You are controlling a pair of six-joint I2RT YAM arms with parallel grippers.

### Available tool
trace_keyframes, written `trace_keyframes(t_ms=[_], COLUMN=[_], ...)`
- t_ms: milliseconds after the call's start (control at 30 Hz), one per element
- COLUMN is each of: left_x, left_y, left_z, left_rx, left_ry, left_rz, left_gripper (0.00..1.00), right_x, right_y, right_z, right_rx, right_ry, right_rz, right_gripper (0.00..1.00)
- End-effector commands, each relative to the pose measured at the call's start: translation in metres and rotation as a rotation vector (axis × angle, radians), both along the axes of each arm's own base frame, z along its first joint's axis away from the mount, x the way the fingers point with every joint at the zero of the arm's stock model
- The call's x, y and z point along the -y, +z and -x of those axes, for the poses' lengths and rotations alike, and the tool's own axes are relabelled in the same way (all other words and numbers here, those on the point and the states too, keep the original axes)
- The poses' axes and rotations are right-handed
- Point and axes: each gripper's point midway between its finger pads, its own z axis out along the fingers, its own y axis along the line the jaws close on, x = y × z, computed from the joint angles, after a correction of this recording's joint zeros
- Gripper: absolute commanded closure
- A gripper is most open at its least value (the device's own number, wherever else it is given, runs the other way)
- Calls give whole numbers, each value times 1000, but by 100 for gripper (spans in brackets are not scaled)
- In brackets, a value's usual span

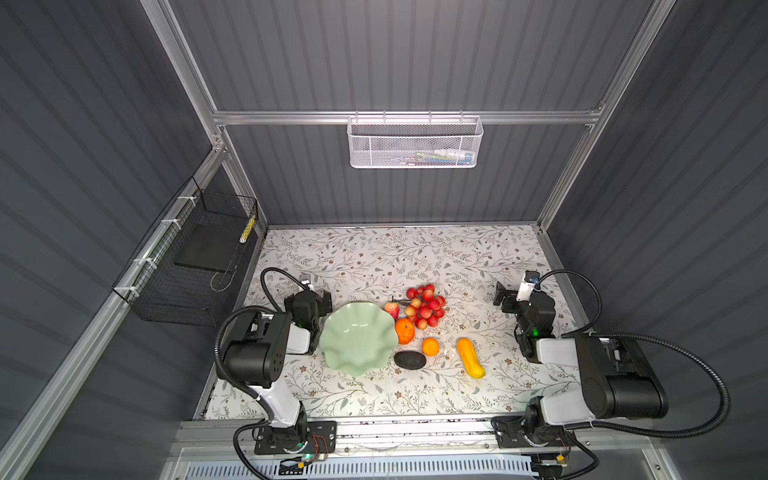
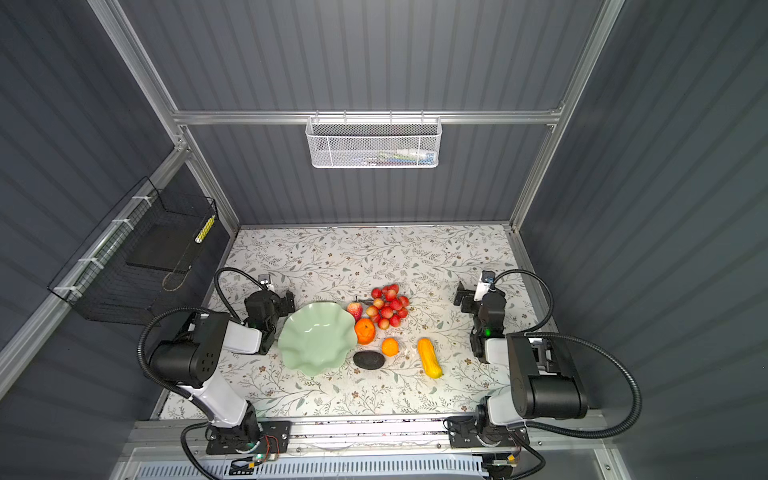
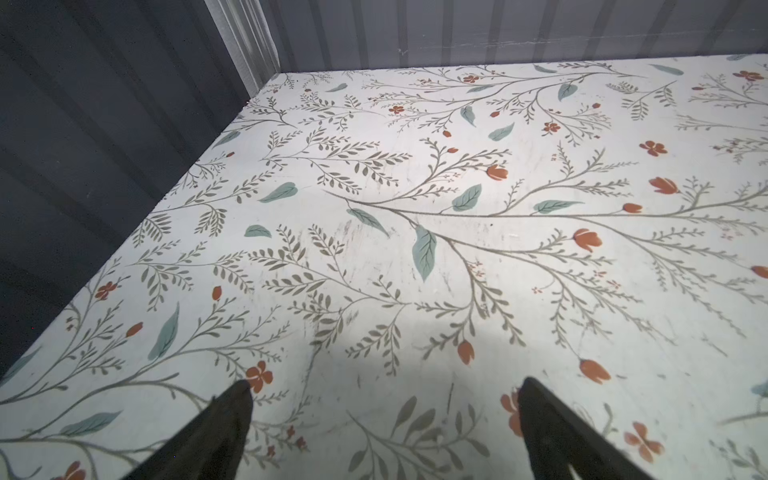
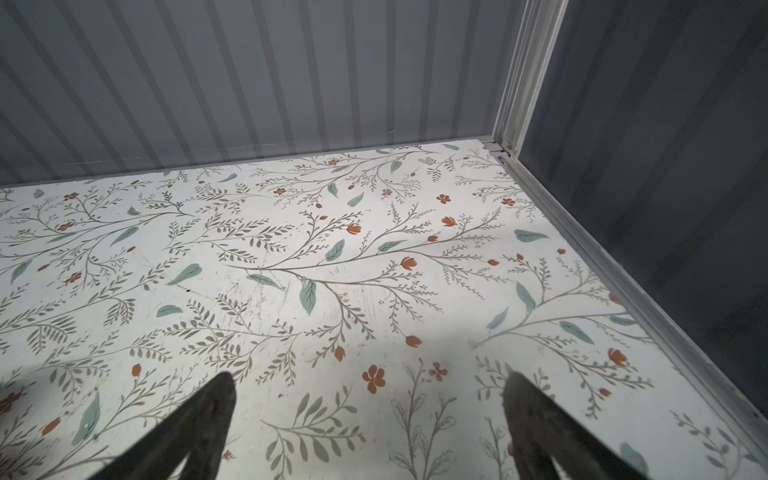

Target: Place and organize the fake fruits in the fruit bowl

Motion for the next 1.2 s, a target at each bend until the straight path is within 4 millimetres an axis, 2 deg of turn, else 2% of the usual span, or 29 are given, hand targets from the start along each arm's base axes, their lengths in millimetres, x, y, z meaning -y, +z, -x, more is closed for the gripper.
trace_keyframes(t_ms=[0,667,767,867,933,967,1000,1100,1167], left_x=[-3,-3,-7,-16,-22,-21,-20,-28,-21], left_y=[11,10,19,51,81,97,114,163,191], left_z=[-6,-6,-4,4,12,14,18,32,37], left_rx=[41,37,71,85,98,107,114,160,179], left_ry=[19,17,42,94,157,174,176,267,206], left_rz=[6,7,0,2,67,115,157,270,255], left_gripper=[0,0,0,0,0,0,0,0,0], right_x=[-1,2,4,17,28,34,34,-2,-21], right_y=[7,6,7,15,33,50,66,97,95], right_z=[-3,-6,-5,-4,-3,-2,1,7,15], right_rx=[22,6,9,20,-23,-63,-92,-109,-127], right_ry=[13,24,17,-68,-146,-213,-263,-138,-31], right_rz=[11,-20,-19,-29,-29,-54,-148,-407,-482], right_gripper=[1,1,1,1,1,1,1,1,1])
